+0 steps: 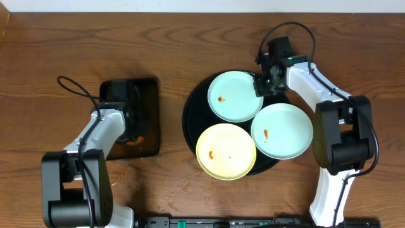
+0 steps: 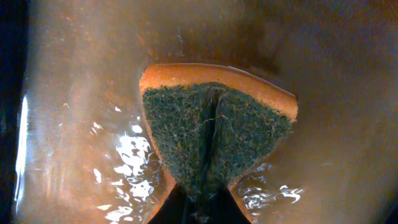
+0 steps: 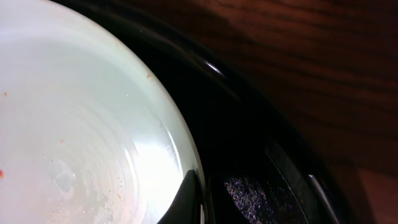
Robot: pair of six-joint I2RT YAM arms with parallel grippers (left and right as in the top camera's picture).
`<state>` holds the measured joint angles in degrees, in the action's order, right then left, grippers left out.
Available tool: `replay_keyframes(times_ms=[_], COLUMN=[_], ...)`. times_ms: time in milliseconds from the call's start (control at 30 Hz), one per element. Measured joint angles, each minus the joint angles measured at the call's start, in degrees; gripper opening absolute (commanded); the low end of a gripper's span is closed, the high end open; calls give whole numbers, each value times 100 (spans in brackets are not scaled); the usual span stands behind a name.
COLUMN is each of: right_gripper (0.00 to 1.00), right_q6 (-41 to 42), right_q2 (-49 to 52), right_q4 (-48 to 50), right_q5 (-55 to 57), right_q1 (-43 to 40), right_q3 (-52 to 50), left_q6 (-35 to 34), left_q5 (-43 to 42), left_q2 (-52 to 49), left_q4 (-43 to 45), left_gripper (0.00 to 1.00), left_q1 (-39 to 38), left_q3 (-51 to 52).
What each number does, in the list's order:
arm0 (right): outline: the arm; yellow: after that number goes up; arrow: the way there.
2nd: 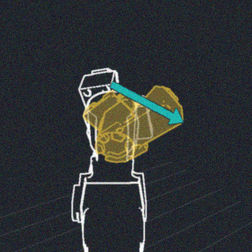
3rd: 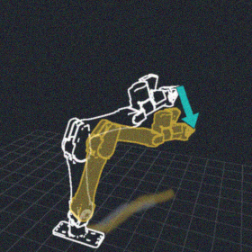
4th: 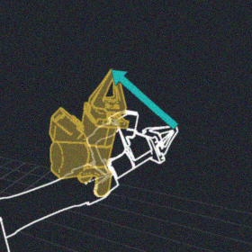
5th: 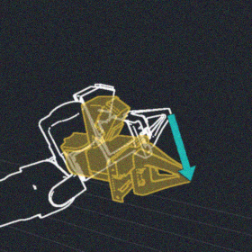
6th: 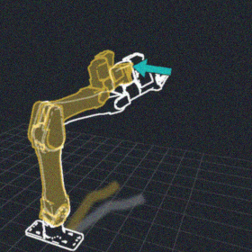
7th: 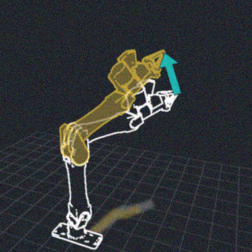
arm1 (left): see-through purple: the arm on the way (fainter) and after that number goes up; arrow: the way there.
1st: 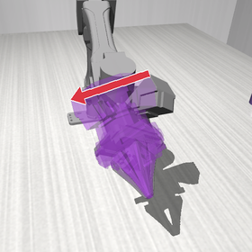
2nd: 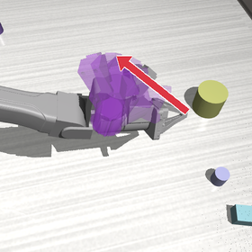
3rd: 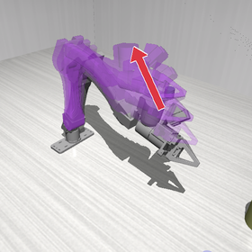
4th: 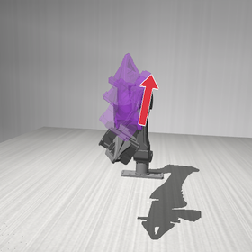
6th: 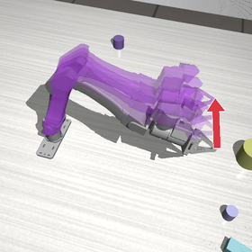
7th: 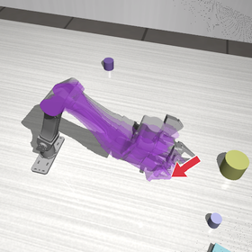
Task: Clean dirty plates on tray and stack at the side
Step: 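Lift the wet sponge out of the water tray with left gripper, then wipe the sponge across the top light blue plate with left gripper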
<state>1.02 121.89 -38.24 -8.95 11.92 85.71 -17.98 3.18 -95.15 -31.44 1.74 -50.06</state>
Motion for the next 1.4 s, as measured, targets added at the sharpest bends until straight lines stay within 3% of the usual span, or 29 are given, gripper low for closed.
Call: replay_keyframes(times_ms=[200,367,633,900,1233,1400], right_gripper=[1,1,1,1,1,1], right_q6=[2,24,157,267,289,289], right_q2=[-2,-4,-9,-11,-11,-11], right_q4=[-11,-72,-90,-101,-101,-103], right_q5=[4,39,59,70,72,72], right_q1=[0,0,0,0,0,0], right_q3=[2,4,4,4,2,2], left_q6=[0,0,-293,-876,-1716,-1941], left_q5=[-48,-573,-1274,-1445,-1860,-1961], left_q2=[35,210,380,-225,-1827,-2186], left_q4=[-785,-1051,79,1523,3047,3005], left_gripper=[7,7,7,7,7,7], left_q1=[-2,-190,-1515,-2796,-3390,-3377], left_q3=[-328,-1340,-1919,-1919,-1915,-1923])
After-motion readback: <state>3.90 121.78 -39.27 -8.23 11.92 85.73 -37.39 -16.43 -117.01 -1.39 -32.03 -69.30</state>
